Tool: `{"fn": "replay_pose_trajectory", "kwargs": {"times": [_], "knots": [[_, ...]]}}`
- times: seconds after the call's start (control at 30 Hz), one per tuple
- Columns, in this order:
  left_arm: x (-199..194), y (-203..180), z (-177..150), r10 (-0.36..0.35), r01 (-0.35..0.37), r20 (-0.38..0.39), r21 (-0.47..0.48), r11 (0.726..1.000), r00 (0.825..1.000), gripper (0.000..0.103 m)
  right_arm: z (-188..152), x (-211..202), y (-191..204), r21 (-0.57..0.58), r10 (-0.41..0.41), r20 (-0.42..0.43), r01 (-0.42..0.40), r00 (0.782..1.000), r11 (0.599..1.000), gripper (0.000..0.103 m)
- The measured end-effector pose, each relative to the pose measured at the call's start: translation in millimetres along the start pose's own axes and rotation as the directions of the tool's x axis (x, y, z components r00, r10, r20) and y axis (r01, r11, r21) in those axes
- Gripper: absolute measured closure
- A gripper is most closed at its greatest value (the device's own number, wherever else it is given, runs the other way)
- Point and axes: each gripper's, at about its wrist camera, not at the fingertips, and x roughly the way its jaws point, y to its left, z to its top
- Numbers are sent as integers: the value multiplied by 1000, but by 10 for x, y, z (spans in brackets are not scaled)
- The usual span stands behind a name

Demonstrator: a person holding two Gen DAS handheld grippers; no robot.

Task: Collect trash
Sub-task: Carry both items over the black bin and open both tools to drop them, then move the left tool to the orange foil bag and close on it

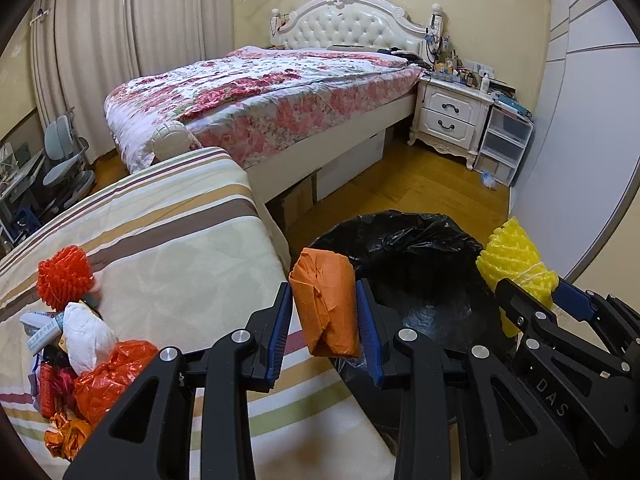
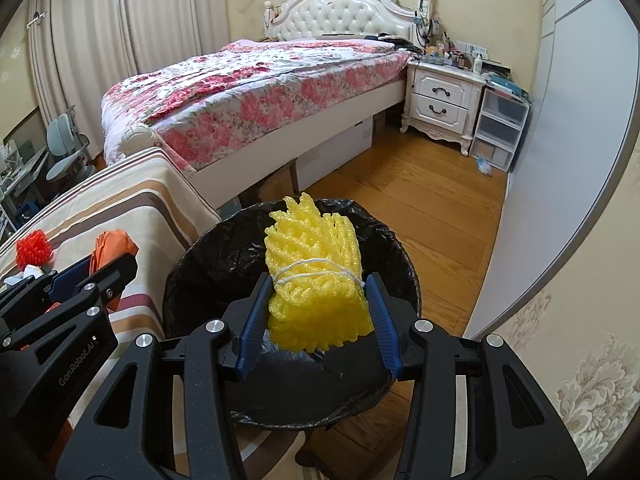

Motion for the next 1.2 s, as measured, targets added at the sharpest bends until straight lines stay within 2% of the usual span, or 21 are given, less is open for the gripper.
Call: {"fn": "replay_pose_trajectory", "kwargs": {"times": [0.53, 0.57, 0.63, 0.67, 0.7, 0.93, 1.2], "knots": [[251, -196, 44, 28, -27, -34, 37, 999, 999, 69, 27, 253, -142, 33, -17, -44, 18, 999, 999, 55], [257, -195, 41, 28, -27, -38, 36, 999, 999, 66, 37, 260, -148, 35, -18, -44, 19, 999, 999, 55], [264, -196, 54, 33, -32, -39, 33, 999, 999, 49, 50, 269, -154, 38, -22, -46, 24, 999, 999, 53], [254, -188, 58, 36, -35, -32, 26, 999, 999, 40, 60, 269, -157, 39, -25, -44, 27, 999, 999, 50], [238, -180, 59, 35, -35, -25, 20, 999, 999, 37, 59, 257, -161, 42, -29, -38, 31, 999, 999, 42], [194, -145, 54, 37, -36, -22, 19, 999, 999, 30, 74, 185, -193, 44, -51, -25, 52, 998, 998, 41], [13, 83, -2, 58, -59, -20, -4, 998, 998, 29, 41, 26, -131, 42, -45, -14, 46, 999, 998, 38]]}}
